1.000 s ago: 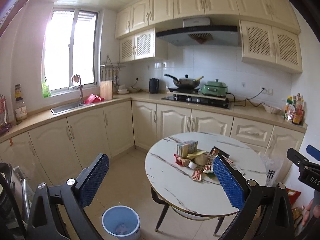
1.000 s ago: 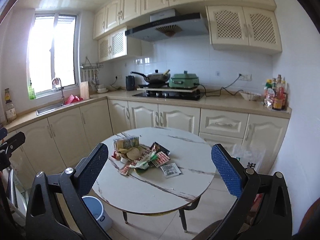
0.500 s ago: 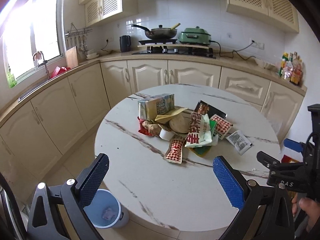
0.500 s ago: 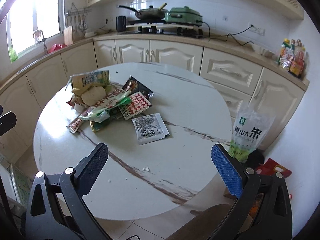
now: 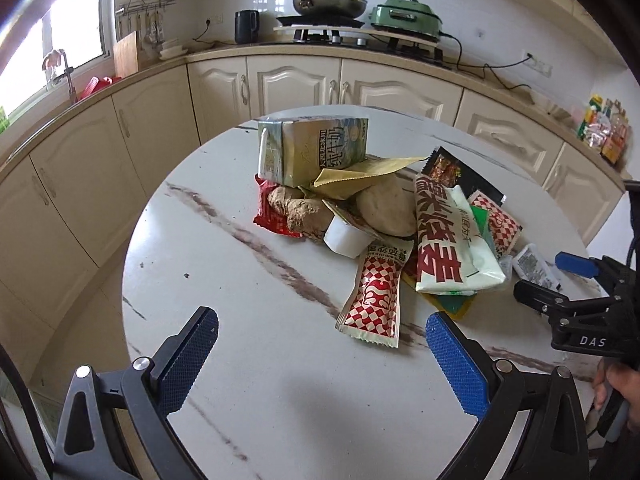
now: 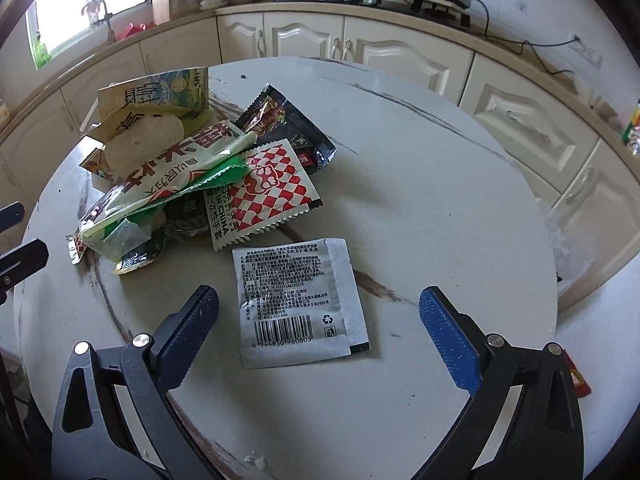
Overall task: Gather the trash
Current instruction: 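Grasp the red-checked sauce packet with the left tool while the right tool grasps the white sachet, then carry both packets to the blue bin and open both tools to drop them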
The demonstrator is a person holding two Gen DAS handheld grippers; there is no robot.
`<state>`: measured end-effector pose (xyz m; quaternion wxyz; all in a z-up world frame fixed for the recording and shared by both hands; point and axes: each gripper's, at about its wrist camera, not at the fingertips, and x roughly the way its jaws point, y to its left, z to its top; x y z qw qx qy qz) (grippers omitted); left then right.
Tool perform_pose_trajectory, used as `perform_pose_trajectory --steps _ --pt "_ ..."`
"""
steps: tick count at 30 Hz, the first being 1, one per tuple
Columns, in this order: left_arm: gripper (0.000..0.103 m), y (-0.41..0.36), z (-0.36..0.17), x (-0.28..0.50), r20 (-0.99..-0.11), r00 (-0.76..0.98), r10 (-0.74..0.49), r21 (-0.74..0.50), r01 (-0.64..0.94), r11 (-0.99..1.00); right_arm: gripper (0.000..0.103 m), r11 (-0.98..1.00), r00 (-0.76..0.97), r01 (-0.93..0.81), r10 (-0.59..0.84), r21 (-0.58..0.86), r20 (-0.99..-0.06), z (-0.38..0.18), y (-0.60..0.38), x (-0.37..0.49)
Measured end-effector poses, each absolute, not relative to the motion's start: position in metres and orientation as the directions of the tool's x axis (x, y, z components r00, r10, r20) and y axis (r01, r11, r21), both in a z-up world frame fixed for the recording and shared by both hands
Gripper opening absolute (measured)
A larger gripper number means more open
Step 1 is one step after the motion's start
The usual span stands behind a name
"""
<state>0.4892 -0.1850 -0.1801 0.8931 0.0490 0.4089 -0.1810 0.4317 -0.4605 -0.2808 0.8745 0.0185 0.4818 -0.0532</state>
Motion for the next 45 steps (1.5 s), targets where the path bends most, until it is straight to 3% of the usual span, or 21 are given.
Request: perform_pose_trajectory --steps 4,9,12,15,17,18,22,23,28,29,30,45 --pt "0.101 -0.191 -0.192 0.513 -0.762 0.587 -0.275 -0.047 0.373 0.927 0.087 0.995 0.496 0.095 -0.066 -0.022 -0.866 -0.278 -0.464 0.438" --pt "0.090 -0.204 -0.202 0.531 -0.774 0.567 -0.284 -0.047 0.395 0.918 0.055 0.999 0.499 0.045 -0.030 -0.009 -0.866 -0.274 -0.467 0.444" --pt "0.086 -0.214 -0.207 0.526 -0.760 0.582 -0.288 -0.024 0.418 0.908 0.053 1.000 0.504 0.022 -0.013 -0.003 -0.864 -0.274 -0.468 0.445" --pt "0.065 -0.217 -0.209 0.521 -0.744 0.583 -0.326 -0.033 0.455 0.890 0.047 1.000 0.506 0.018 0.008 0.020 -0.862 -0.272 -0.471 0.442" --pt "0.035 -0.216 -0.210 0.512 -0.741 0.570 -0.354 -0.048 0.481 0.875 0.046 1.000 0.513 0.017 0.011 0.023 -0.859 -0.272 -0.470 0.438" --pt "0.027 -0.216 -0.211 0.511 -0.740 0.559 -0.373 -0.064 0.495 0.867 0.044 0.999 0.515 0.018 0.013 0.026 -0.857 -0.272 -0.470 0.437" --pt "0.018 -0.210 -0.215 0.507 -0.728 0.562 -0.392 -0.079 0.499 0.863 0.039 0.999 0.534 0.022 0.026 0.044 -0.845 -0.269 -0.468 0.430" --pt "0.009 -0.208 -0.215 0.506 -0.725 0.551 -0.414 -0.105 0.506 0.856 0.029 0.998 0.538 0.017 0.048 0.067 -0.841 -0.268 -0.467 0.429" --pt "0.006 -0.187 -0.213 0.488 -0.712 0.547 -0.440 -0.141 0.503 0.853 0.024 0.997 0.553 0.037 0.036 0.068 -0.832 -0.267 -0.461 0.418" --pt "0.006 -0.184 -0.212 0.484 -0.709 0.547 -0.445 -0.150 0.501 0.853 0.020 0.996 0.562 0.041 0.038 0.074 -0.826 -0.266 -0.461 0.416" --pt "0.005 -0.180 -0.212 0.481 -0.703 0.549 -0.452 -0.158 0.499 0.852 0.011 0.995 0.566 0.039 0.052 0.089 -0.823 -0.265 -0.461 0.414" --pt "0.005 -0.137 -0.170 0.427 -0.642 0.551 -0.533 -0.207 0.545 0.812 0.007 0.992 0.609 0.053 0.058 0.113 -0.791 -0.244 -0.432 0.391"
